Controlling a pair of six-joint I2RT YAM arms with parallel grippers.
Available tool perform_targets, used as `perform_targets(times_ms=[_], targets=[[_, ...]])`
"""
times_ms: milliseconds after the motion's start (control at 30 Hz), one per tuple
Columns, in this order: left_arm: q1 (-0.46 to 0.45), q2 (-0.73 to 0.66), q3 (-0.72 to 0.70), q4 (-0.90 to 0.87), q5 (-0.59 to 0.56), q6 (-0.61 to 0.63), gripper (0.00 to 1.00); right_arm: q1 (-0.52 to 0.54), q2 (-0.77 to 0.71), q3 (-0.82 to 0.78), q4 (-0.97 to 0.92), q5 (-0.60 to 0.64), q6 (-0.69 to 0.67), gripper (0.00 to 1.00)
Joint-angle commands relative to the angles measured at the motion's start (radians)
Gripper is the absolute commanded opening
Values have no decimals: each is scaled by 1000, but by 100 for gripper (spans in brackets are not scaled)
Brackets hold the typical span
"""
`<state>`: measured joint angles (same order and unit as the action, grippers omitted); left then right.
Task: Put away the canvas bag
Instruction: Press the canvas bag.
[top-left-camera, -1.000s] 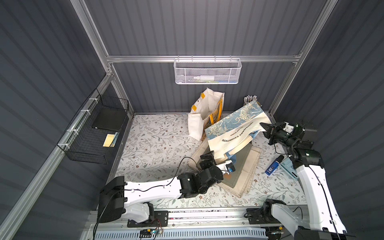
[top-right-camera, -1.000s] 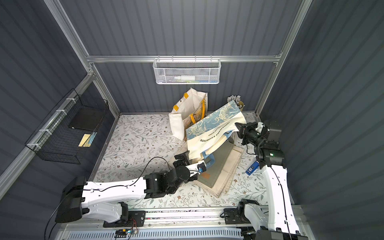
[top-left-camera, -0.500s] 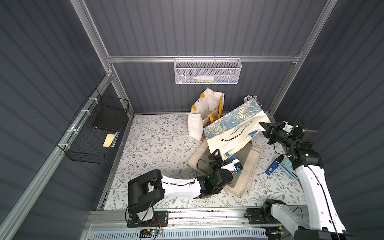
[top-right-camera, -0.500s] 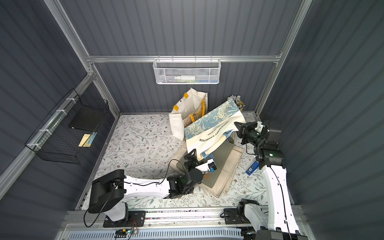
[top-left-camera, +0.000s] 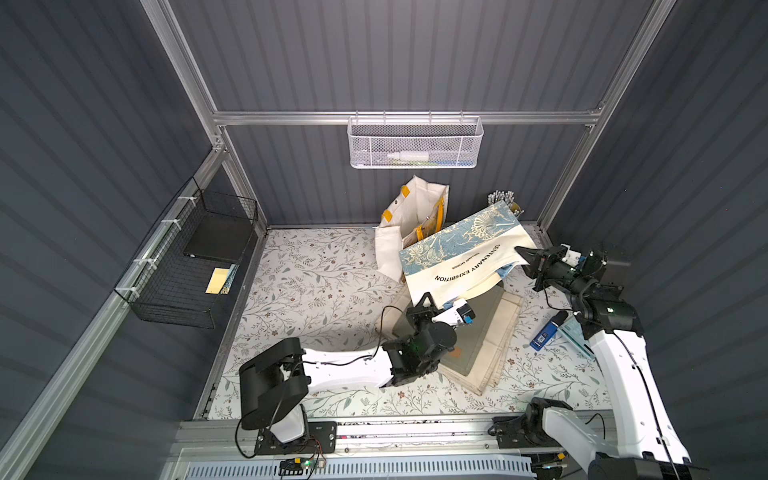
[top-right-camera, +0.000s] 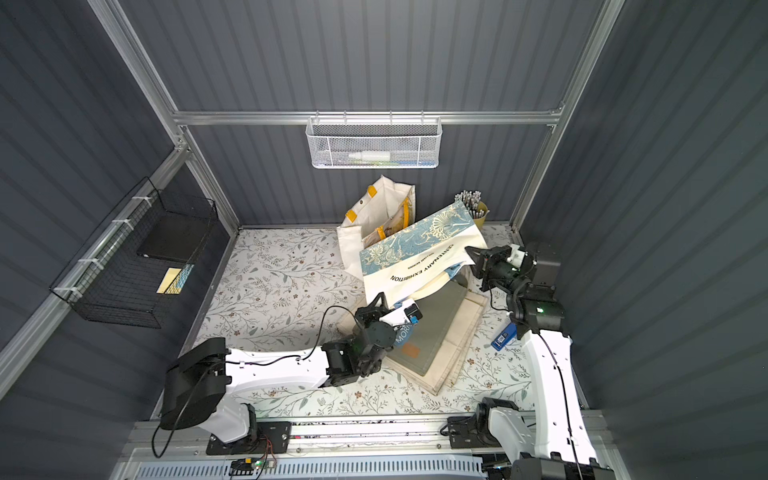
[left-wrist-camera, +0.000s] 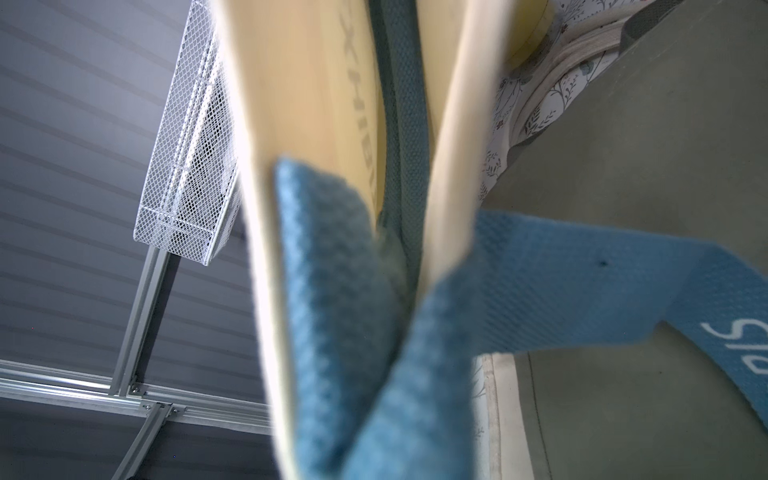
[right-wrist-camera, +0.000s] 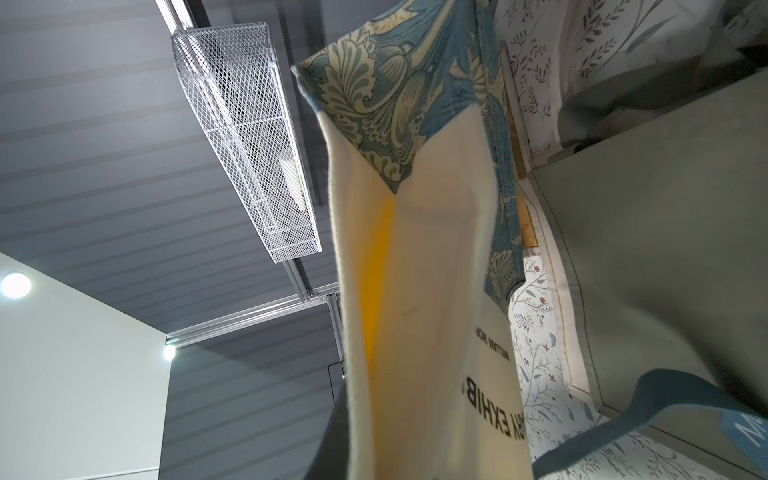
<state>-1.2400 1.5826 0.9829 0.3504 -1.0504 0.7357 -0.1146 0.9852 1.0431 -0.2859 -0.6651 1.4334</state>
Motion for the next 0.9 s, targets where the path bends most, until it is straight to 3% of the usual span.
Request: perform_targets(times_ms=[0,167,300,500,667,867], targets=[[-2,-141,22,-263,69,-86,0,-22,10,18,-2,0,-34,0],[-13,-247,127,-628,251,-174,0,-25,16,-6,-66,-43,-94,0],[-13,-229,345,-957,410,-328,0,-27,19,8,-181,-65,-169,0],[-12,-178,553,-1144,587,-429,0,-36,26,37,-296,-94,-258,0],[-12,-215,616,-1175,689,-524,0,-41,64,115,-384,-100,-358,4],[-12,-187,681,-1272,691,-575,0,-43,72,108,-325,-88,-394,19]])
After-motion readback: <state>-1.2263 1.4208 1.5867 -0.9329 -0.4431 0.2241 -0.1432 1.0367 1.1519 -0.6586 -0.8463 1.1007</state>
